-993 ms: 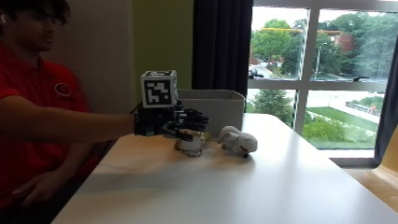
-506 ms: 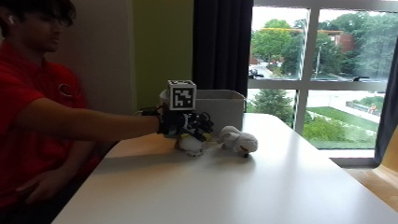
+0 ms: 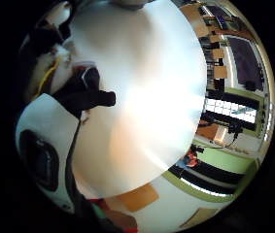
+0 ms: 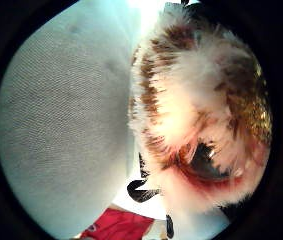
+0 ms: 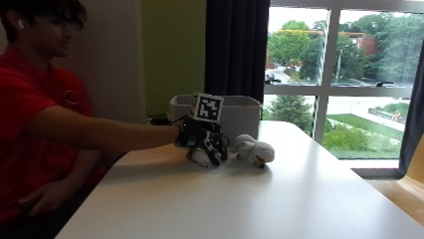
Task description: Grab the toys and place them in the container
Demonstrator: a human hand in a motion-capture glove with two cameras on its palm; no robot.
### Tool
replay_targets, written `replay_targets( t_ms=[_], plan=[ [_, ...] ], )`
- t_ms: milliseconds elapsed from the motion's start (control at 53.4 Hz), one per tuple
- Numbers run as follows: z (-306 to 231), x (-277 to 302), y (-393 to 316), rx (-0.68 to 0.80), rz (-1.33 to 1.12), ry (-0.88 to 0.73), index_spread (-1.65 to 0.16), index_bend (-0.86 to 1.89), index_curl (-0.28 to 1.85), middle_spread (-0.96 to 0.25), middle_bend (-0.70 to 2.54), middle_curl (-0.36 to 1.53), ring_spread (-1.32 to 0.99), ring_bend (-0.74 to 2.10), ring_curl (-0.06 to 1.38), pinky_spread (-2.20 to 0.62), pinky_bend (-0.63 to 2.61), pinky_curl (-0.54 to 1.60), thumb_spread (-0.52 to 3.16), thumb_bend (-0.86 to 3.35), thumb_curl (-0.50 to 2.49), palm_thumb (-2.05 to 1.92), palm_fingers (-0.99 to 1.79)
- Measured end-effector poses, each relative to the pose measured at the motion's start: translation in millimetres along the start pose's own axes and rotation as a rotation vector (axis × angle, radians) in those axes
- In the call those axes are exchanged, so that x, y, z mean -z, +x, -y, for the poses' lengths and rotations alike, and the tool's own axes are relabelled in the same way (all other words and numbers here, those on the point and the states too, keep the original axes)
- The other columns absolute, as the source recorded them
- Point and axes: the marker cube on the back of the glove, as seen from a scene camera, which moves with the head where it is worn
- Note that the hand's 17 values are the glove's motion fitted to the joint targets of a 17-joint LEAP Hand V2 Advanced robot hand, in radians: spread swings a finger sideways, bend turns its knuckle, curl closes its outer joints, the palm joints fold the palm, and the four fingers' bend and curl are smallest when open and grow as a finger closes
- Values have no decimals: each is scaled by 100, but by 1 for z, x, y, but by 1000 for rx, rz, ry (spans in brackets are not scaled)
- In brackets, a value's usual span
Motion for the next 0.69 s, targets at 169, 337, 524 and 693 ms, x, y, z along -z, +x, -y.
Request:
replay_targets(
  t_ms=[169, 337, 524, 693],
  plan=[
    [4, 0, -3, -32, 43, 36, -48, 26, 28, -28, 25, 37, -35, 72, 34, -8, 101, 32, 117, -1, 35, 15, 47],
    [-2, -3, -2, 25, 33, 140, -47, 36, 35, -34, 31, 40, -40, 74, 34, -12, 91, 29, 121, 4, 40, 28, 62],
    [-2, -3, -9, -29, 1, 412, -45, 22, 33, -44, 54, 48, -49, 84, 34, -26, 84, 26, 111, 9, 49, 48, 93],
    [-2, 7, 7, -23, 25, 455, -44, 29, 41, -44, 74, 59, -48, 98, 43, -39, 76, 29, 80, 9, 62, 60, 122]
  ],
)
